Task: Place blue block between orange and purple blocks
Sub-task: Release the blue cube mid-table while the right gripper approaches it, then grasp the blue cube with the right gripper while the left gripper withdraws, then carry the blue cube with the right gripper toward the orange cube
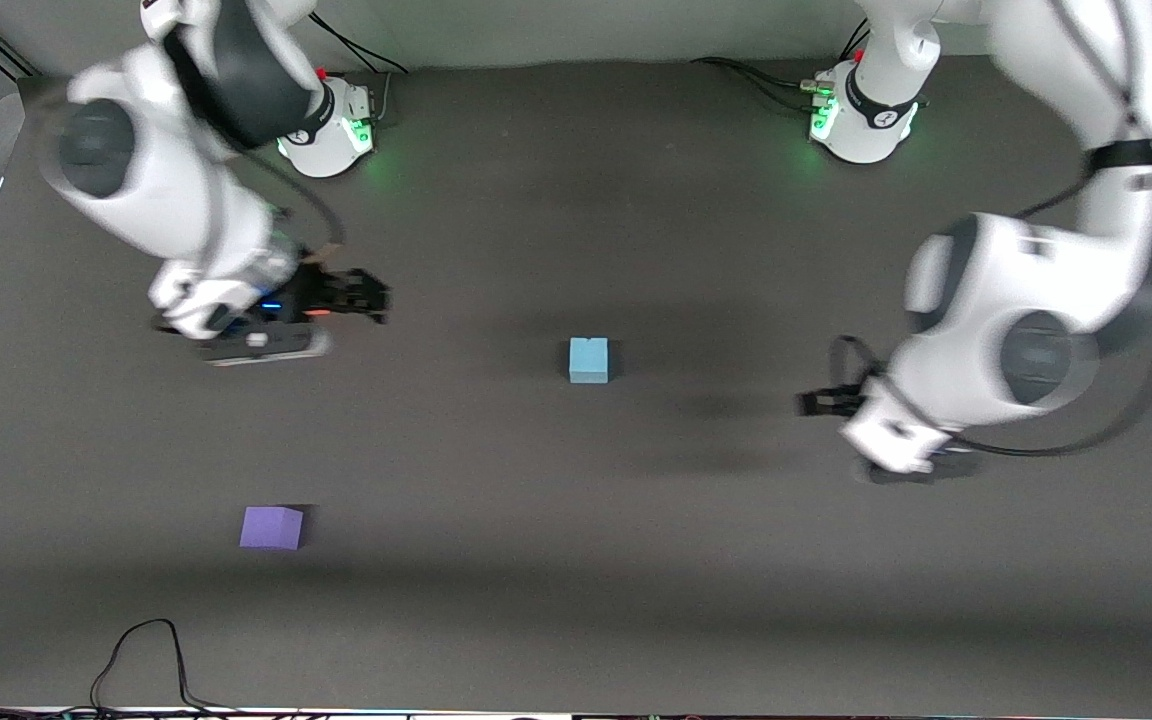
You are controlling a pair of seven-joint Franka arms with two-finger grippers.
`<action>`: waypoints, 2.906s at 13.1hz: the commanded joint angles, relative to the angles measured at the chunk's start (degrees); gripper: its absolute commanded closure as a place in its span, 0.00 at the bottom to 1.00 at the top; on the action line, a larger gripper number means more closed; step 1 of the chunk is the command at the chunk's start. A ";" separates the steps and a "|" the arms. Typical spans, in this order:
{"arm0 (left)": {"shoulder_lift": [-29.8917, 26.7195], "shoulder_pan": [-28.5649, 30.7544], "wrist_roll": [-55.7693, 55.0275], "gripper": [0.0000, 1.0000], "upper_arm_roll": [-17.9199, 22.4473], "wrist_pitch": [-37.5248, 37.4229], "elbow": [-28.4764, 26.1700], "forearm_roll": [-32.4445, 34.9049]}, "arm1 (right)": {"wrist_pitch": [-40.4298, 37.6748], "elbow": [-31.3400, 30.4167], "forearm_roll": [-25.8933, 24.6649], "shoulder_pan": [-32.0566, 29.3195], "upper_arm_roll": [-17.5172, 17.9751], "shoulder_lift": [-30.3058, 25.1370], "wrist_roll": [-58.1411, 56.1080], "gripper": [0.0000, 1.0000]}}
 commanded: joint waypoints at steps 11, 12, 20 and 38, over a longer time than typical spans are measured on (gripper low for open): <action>-18.38 13.53 15.63 0.00 -1.18 -11.47 -2.72 4.83 | 23.45 12.72 1.06 16.36 -0.75 32.83 14.04 0.00; -18.74 13.53 15.62 0.00 -1.27 -11.64 -2.81 4.83 | 24.67 12.72 1.14 16.36 -0.75 33.71 15.88 0.00; -21.91 2.02 14.83 0.00 6.72 -9.80 -6.68 5.00 | 27.23 11.41 1.15 16.62 2.15 35.83 23.27 0.00; -21.91 1.93 14.75 0.00 6.55 -11.38 -6.33 5.00 | 3.88 7.89 1.15 14.87 -11.27 17.48 6.51 0.71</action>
